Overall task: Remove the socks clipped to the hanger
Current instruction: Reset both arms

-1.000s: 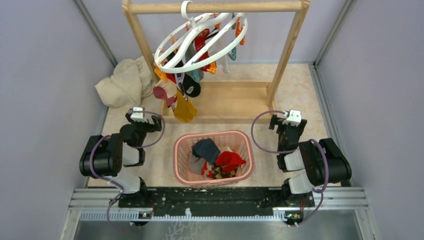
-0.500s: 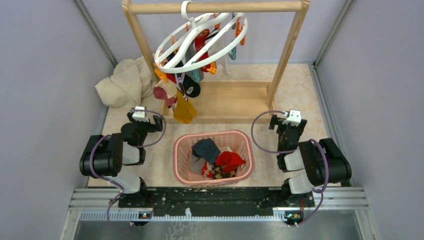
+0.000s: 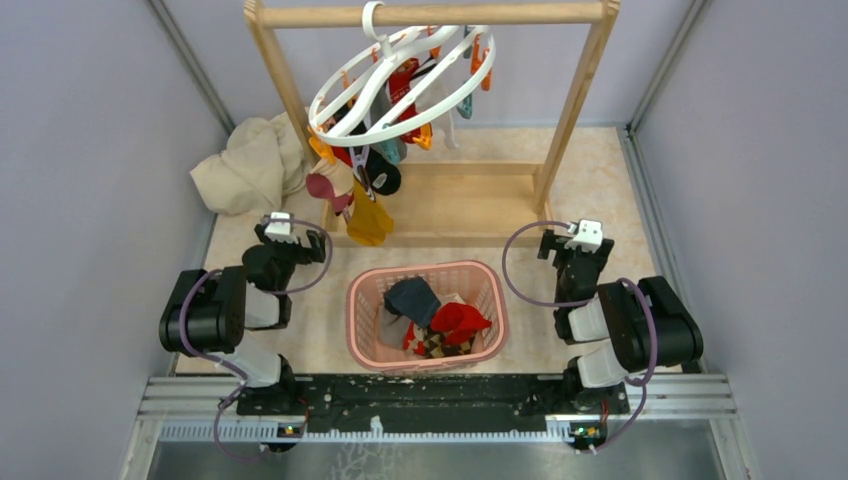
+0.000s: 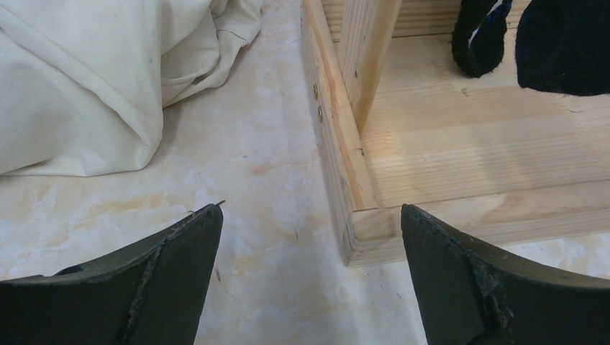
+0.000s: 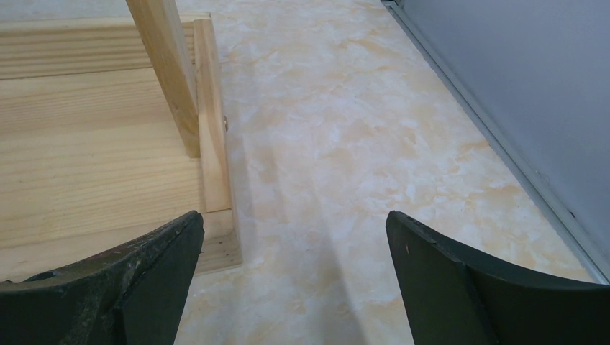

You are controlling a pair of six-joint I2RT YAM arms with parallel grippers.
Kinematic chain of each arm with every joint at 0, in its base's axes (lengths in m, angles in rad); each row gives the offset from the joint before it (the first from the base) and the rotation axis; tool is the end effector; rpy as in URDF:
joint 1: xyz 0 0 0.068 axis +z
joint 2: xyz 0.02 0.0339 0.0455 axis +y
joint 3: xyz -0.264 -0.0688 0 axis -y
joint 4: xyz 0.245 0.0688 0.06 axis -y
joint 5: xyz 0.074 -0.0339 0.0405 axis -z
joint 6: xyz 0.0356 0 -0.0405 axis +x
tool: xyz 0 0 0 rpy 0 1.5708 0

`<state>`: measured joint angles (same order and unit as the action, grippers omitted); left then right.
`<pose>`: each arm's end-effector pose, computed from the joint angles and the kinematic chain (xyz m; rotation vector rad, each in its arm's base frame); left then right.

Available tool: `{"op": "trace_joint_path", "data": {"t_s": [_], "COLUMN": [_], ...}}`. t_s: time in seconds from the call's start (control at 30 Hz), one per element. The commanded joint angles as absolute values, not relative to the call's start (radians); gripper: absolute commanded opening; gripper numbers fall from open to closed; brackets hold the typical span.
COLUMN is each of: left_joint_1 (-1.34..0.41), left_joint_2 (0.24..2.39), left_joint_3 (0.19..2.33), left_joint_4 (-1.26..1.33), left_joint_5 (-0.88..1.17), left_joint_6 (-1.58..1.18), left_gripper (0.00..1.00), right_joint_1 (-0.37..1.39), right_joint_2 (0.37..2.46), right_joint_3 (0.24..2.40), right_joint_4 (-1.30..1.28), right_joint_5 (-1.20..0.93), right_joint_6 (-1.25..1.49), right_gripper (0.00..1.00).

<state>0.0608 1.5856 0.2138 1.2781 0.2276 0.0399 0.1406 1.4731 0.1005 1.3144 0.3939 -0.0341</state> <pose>0.2394 0.0065 0.1390 0.1549 1.6561 -0.1130 0.2079 0.0156 0.1416 0.1606 1.6219 -0.2387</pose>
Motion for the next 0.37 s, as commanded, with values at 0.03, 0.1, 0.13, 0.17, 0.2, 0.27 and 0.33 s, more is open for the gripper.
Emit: {"op": "trace_joint_path", "data": {"t_s": [0.03, 0.1, 0.13, 0.17, 0.2, 0.27, 0.33], "left_joint_1": [0.049, 0.051, 0.049, 0.048, 0.048, 0.048, 0.047], "left_joint_2": [1.586, 1.586, 1.585, 1.586, 1.586, 1.586, 1.585], "left_joint_3": [0.234, 0.235, 0.236, 0.236, 0.236, 0.238, 0.238], "left_joint_4": [1.282, 1.278, 1.278, 1.276, 1.275, 1.275, 1.275], "left_joint_5": [0.226, 0.225, 0.224, 0.223, 0.222, 0.22, 0.219], "left_joint_6": [0.051, 0.051, 0.052, 0.051, 0.051, 0.051, 0.052], "left_gripper": [0.99, 0.99, 0.99, 0.99, 0.99, 0.99, 0.99], "right_joint_1": [0.135, 0.135, 0.136, 0.136, 0.136, 0.134, 0.133], "right_joint_2": [1.473, 1.473, 1.474, 1.474, 1.473, 1.472, 1.473], "right_joint_3": [0.136, 0.137, 0.138, 0.139, 0.141, 0.141, 0.14], "right_joint_4": [1.342, 1.342, 1.341, 1.337, 1.334, 1.333, 1.334], "right_joint_5": [0.381, 0.381, 0.38, 0.378, 0.377, 0.377, 0.378], "right_joint_6": [-0.033, -0.032, -0.032, -0.032, -0.031, -0.031, -0.031], "right_gripper": [0.98, 0.99, 0.99, 0.99, 0.99, 0.99, 0.99]}}
